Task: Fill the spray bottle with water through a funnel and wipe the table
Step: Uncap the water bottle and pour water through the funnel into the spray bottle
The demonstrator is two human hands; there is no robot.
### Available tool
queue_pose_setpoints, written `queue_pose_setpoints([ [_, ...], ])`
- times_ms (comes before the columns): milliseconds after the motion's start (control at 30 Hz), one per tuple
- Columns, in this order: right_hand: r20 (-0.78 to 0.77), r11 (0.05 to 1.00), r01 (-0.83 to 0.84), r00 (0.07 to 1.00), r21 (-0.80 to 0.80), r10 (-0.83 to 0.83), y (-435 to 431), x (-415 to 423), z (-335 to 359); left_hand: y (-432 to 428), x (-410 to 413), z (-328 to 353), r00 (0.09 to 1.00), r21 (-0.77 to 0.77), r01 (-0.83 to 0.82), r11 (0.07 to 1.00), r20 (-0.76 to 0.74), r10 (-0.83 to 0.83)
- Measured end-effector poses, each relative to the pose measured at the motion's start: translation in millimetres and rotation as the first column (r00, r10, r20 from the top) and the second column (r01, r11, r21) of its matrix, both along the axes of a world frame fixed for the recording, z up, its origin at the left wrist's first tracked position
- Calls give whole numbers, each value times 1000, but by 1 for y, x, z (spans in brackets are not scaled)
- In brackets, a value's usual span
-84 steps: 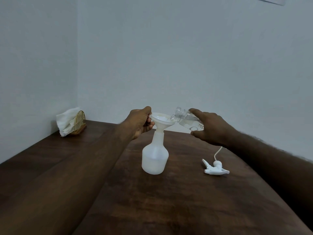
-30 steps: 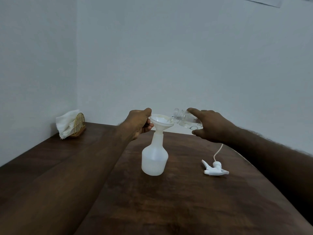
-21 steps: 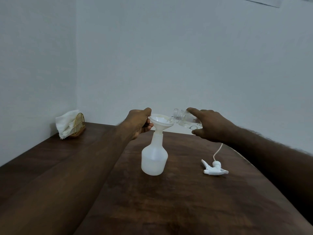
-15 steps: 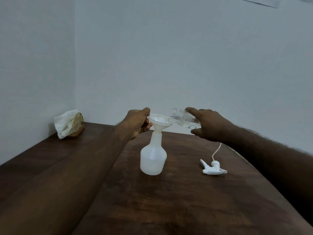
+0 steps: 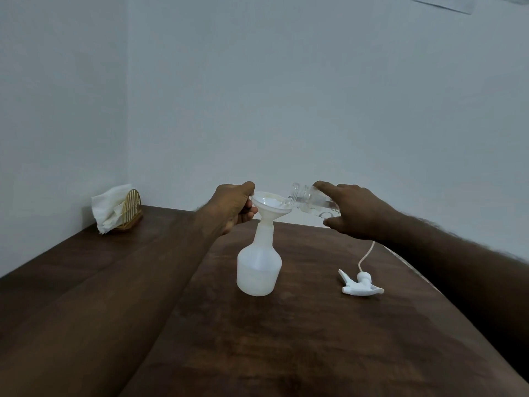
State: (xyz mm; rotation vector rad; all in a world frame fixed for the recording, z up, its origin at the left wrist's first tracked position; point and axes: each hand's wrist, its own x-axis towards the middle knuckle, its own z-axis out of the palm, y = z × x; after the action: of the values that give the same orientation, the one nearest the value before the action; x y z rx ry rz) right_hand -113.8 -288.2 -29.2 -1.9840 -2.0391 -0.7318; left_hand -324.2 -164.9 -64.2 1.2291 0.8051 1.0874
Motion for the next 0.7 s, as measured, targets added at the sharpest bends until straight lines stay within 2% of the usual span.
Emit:
queue_pose_setpoints([
  [700, 16, 1000, 8, 1000, -9, -8, -1, 4, 2, -3, 0, 2, 1000, 9, -12, 1000, -18, 13],
])
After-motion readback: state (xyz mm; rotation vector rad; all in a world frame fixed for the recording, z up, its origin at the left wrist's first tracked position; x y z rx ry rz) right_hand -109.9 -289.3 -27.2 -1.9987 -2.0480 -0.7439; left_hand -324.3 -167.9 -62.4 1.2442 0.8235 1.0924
